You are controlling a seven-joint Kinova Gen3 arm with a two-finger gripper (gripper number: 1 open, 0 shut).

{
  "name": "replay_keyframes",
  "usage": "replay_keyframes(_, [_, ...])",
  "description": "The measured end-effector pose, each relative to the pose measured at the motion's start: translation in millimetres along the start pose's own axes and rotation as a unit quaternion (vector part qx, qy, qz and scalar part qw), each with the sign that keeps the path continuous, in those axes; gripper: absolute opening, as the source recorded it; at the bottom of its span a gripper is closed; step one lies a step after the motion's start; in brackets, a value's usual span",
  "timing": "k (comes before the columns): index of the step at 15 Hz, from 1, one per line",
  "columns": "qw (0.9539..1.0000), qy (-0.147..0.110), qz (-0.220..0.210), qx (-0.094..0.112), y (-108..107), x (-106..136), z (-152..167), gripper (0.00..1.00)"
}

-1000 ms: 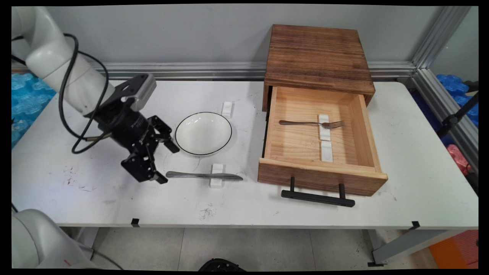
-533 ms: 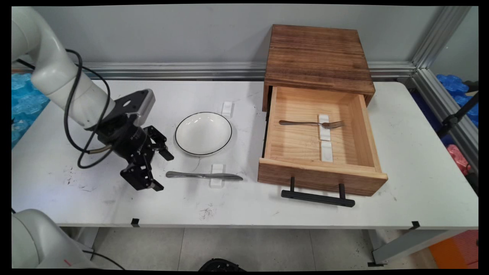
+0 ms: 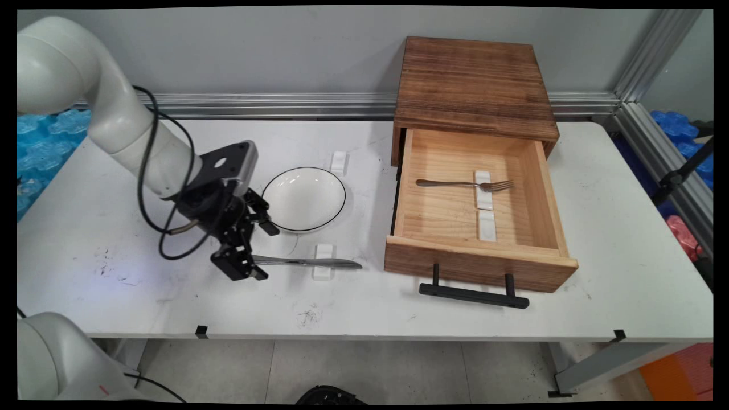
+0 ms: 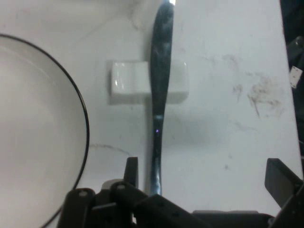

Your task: Pick up the knife from the right of the white plate

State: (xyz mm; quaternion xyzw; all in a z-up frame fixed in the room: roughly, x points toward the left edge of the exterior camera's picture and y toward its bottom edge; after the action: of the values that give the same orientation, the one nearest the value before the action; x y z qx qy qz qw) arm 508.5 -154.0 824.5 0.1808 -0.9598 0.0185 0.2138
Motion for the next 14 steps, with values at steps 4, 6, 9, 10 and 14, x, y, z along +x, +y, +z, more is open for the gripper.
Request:
replay_keyframes(4, [1.0, 0.0, 0.002, 0.009, -2.1, 13.0, 14.1, 1.0])
replay_keyframes(6, [0.9999, -0.001, 0.001, 0.012, -3.4, 16.5, 21.0, 1.0])
replay_keyframes(9, [0.9999, -0.002, -0.001, 0.017, -5.8, 18.3, 31.7, 1.0])
replay_keyframes(10, [0.9998, -0.003, -0.001, 0.018, -6.8, 18.7, 35.3, 1.0])
replay_keyframes(14, [0.9998, -0.004, -0.004, 0.019, -10.5, 18.6, 48.4, 1.0])
